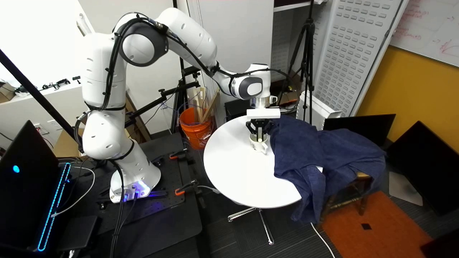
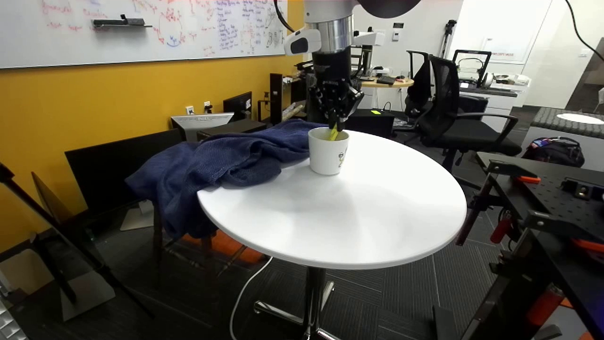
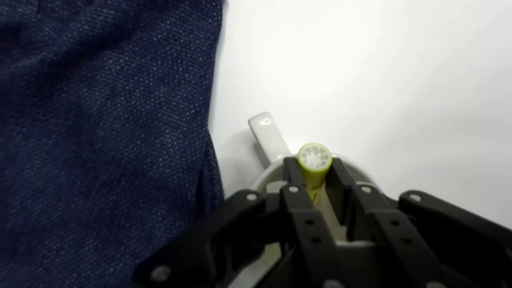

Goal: Remove the marker from the cup and put it on the table

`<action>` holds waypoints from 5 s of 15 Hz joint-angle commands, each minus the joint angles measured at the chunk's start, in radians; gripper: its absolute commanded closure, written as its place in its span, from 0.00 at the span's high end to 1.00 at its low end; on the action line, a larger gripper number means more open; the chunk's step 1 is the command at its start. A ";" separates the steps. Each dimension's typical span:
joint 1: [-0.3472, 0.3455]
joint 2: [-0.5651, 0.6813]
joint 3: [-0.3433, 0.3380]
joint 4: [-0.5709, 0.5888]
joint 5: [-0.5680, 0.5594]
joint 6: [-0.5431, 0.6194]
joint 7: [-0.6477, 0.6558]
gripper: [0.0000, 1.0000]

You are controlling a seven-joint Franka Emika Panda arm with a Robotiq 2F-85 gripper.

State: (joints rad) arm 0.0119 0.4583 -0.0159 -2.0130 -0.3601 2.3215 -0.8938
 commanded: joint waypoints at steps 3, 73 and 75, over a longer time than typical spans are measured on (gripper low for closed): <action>0.014 -0.016 0.003 0.014 -0.056 -0.039 0.057 0.08; -0.060 -0.279 -0.144 -0.507 -0.420 0.308 1.692 0.05; -0.060 -0.276 -0.146 -0.510 -0.421 0.306 1.698 0.38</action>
State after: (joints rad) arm -0.0663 0.1844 -0.1420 -2.5109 -0.7683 2.6182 0.7694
